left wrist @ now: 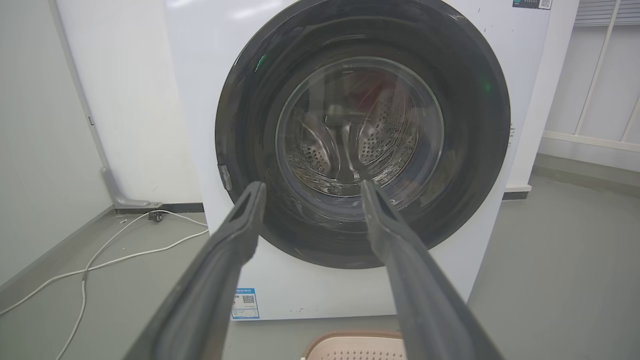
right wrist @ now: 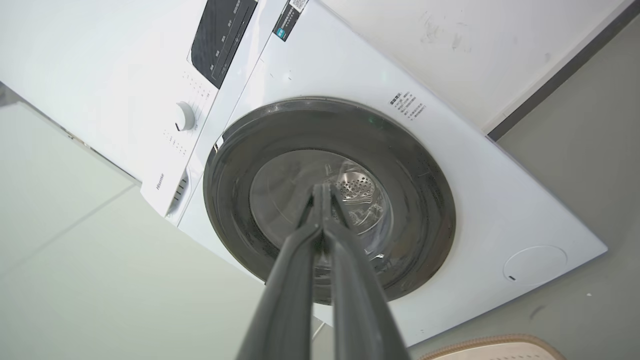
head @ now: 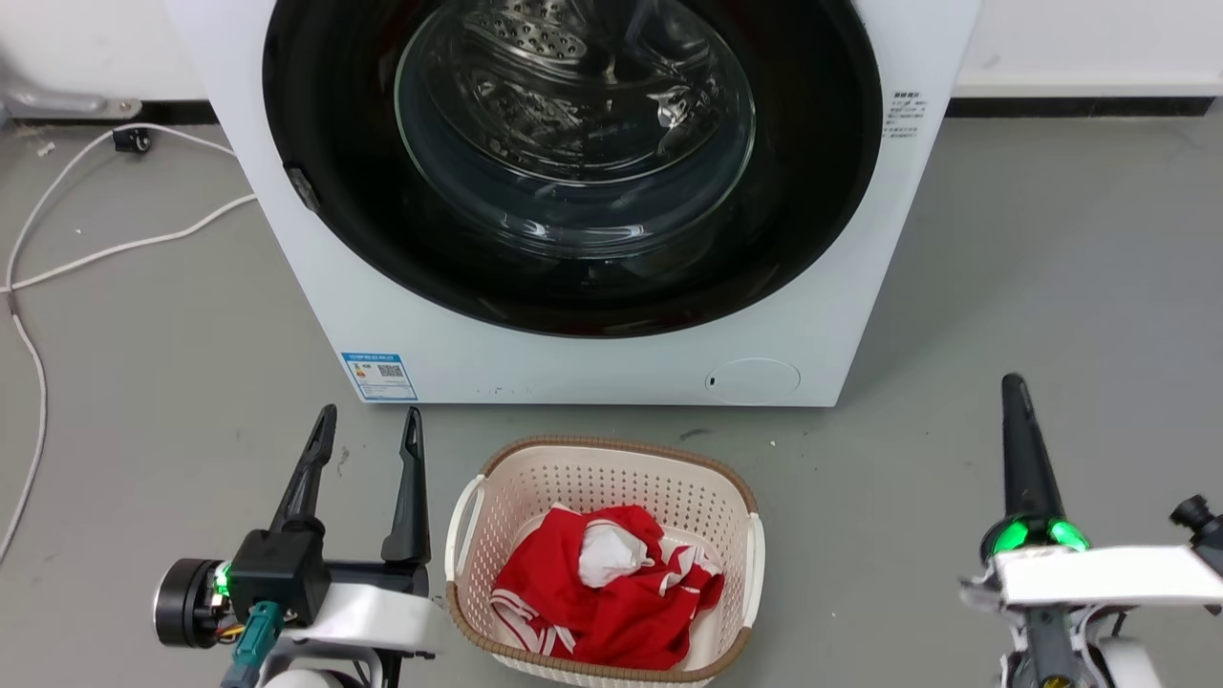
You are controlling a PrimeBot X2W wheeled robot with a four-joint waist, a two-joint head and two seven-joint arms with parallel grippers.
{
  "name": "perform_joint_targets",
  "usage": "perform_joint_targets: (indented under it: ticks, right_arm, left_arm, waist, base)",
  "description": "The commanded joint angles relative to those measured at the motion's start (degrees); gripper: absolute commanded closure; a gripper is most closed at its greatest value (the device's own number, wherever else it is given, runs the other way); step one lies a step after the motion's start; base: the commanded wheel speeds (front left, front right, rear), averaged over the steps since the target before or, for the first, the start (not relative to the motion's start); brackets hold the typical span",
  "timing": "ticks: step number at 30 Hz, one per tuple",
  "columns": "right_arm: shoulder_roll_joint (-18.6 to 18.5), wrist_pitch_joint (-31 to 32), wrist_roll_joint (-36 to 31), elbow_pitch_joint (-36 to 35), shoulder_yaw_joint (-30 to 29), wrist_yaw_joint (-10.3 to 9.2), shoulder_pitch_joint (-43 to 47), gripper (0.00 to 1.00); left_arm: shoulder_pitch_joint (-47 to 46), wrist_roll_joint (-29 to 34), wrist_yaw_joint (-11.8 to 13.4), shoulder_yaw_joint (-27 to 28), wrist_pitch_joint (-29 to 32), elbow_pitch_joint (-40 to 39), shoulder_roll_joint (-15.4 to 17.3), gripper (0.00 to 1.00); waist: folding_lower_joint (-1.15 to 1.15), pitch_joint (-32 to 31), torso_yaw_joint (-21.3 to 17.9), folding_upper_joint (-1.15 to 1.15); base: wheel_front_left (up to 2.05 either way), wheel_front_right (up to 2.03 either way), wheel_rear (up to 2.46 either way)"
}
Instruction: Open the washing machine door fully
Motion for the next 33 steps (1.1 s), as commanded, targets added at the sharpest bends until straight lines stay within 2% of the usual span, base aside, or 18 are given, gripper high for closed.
perform_joint_targets:
  ticks: [1, 3, 6, 11, 18, 25, 26, 33]
  right_arm:
    - [0.15, -0.62, 5.79, 0.38, 0.03, -0.02, -1.75, 1.00]
    - [0.15, -1.12, 14.60, 0.81, -0.07, -0.01, -4.36, 1.00]
    - [0.13, -1.53, 20.99, 1.91, -1.62, -0.01, -8.81, 1.00]
    - [0.13, -1.55, 28.65, 6.07, -4.81, -0.01, -18.12, 1.00]
    - [-1.59, 3.42, 36.40, 17.32, -8.63, -0.01, -33.09, 1.00]
    - [-6.18, 9.22, 38.44, 31.29, -7.94, -0.01, -48.68, 1.00]
    - [-8.39, 12.15, 37.22, 37.07, -6.05, -0.01, -55.01, 1.00]
    - [-10.90, 19.63, 33.47, 48.53, -0.51, -0.01, -68.00, 1.00]
  left_arm:
    - [-1.06, -0.36, -0.20, 0.23, -0.13, -0.35, -0.05, 0.00]
    - [-1.41, -0.55, -0.34, 0.37, -0.13, -0.66, -0.11, 0.00]
    - [-2.52, -0.64, -0.39, 0.61, -0.13, -1.31, -0.17, 0.00]
    - [-4.62, -0.94, -0.87, 1.30, -0.13, -2.16, -0.23, 0.00]
    - [-8.23, -0.56, -1.90, 1.74, -0.13, -3.02, -0.27, 0.00]
    - [-11.18, -0.47, -2.75, 1.75, -0.13, -4.27, -0.32, 0.00]
    - [-12.38, -0.44, -3.03, 1.77, -0.13, -4.77, -0.35, 0.00]
    - [-14.99, -0.40, -3.48, 1.37, -0.13, -5.43, -0.38, 0.00]
  waist:
    - [0.00, 0.83, -0.04, 0.00]
    - [0.00, 1.86, -0.03, 0.00]
    - [0.00, 3.86, 0.05, 0.00]
    - [0.00, 7.82, 0.38, 0.00]
    - [0.00, 13.09, 1.39, 0.00]
    - [0.00, 17.50, 2.30, 0.00]
    - [0.00, 19.28, 2.57, 0.00]
    - [0.00, 22.91, 3.28, 0.00]
  base:
    - [0.00, 0.00, 0.00]
    - [0.00, 0.00, 0.00]
    - [0.00, 0.00, 0.00]
    - [0.00, 0.00, 0.00]
    - [0.00, 0.00, 0.00]
    - [0.00, 0.00, 0.00]
    - [0.00, 0.00, 0.00]
    - [0.00, 0.00, 0.00]
